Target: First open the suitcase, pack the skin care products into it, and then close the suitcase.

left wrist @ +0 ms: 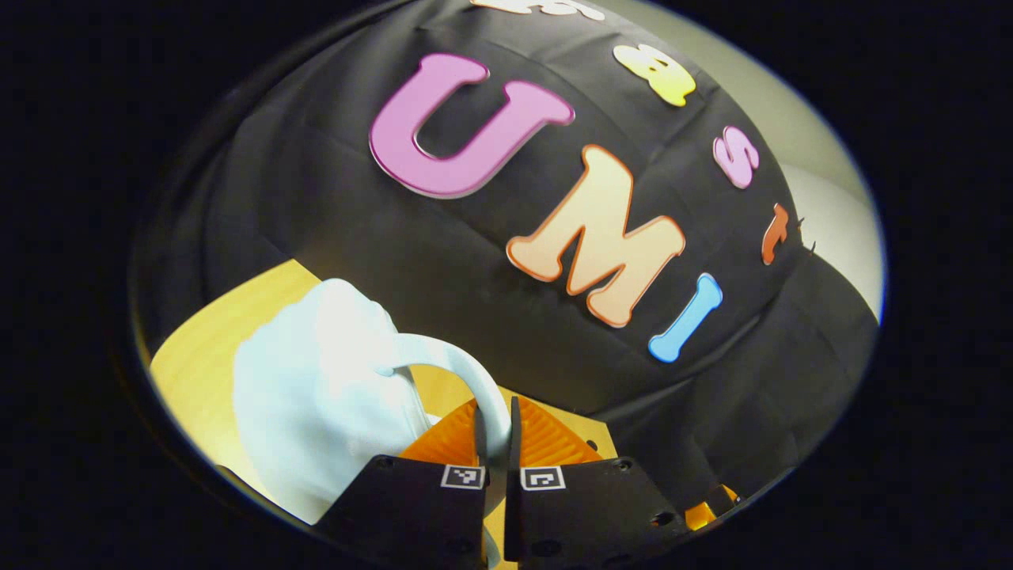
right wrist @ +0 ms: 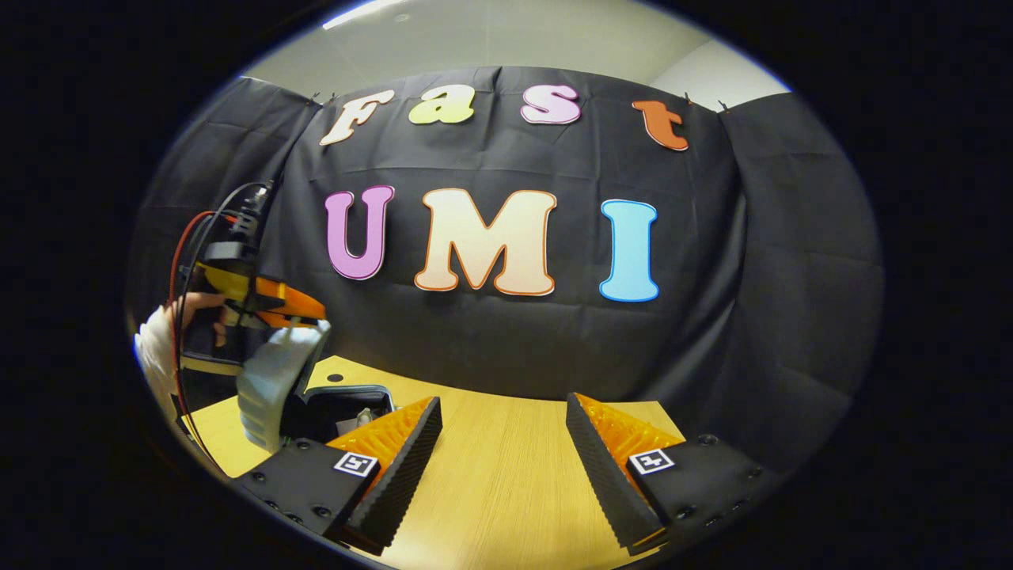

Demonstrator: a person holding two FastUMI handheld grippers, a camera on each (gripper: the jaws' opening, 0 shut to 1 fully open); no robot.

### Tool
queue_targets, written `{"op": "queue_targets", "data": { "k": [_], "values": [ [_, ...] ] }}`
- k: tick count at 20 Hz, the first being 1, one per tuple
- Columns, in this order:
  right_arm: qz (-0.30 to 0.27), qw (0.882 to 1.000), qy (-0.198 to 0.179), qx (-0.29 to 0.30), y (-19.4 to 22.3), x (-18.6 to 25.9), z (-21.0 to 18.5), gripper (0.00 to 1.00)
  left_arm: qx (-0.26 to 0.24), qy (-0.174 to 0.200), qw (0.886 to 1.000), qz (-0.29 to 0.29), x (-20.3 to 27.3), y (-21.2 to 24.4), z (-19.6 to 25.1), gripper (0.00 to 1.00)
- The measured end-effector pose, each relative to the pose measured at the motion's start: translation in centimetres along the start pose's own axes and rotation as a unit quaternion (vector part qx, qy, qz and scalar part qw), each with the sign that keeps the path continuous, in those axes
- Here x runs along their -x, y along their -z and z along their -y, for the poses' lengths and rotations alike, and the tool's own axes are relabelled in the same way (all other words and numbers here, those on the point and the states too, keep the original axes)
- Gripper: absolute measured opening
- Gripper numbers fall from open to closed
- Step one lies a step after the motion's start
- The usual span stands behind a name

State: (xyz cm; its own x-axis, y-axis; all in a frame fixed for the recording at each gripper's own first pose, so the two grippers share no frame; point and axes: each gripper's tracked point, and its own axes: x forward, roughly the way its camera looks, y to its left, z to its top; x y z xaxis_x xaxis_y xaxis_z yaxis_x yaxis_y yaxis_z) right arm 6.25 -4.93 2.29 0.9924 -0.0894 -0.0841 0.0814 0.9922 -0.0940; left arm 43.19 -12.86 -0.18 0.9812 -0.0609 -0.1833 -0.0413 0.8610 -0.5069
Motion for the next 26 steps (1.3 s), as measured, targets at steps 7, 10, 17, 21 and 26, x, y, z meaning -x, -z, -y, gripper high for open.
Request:
{"op": "queue_targets", "data": {
  "k": [7,10,17,21,26],
  "values": [
    [-0.002,1.0,0.012,-0.003,0.7,0.3,1.2,0.99,-0.046,-0.074,0.99,-0.113,-10.2,9.3,-0.4,0.02],
    [-0.005,1.0,0.022,-0.008,1.1,0.2,2.2,1.0,-0.059,-0.1,0.982,-0.149,-12.5,12.3,-1.3,0.1],
    [-0.008,0.999,0.02,-0.024,1.8,-0.5,3.1,0.99,-0.132,-0.132,0.968,-0.168,-12.8,12.6,-1.9,0.32],
    [0.0,1.0,0.004,-0.03,1.4,-1.0,2.3,1.0,-0.166,-0.096,0.974,-0.119,-9.8,8.1,1.3,0.7],
    [0.018,0.999,-0.007,-0.046,0.0,-0.9,1.4,0.99,-0.191,-0.036,0.981,-0.007,-1.8,1.7,5.5,0.9]
  ]
}}
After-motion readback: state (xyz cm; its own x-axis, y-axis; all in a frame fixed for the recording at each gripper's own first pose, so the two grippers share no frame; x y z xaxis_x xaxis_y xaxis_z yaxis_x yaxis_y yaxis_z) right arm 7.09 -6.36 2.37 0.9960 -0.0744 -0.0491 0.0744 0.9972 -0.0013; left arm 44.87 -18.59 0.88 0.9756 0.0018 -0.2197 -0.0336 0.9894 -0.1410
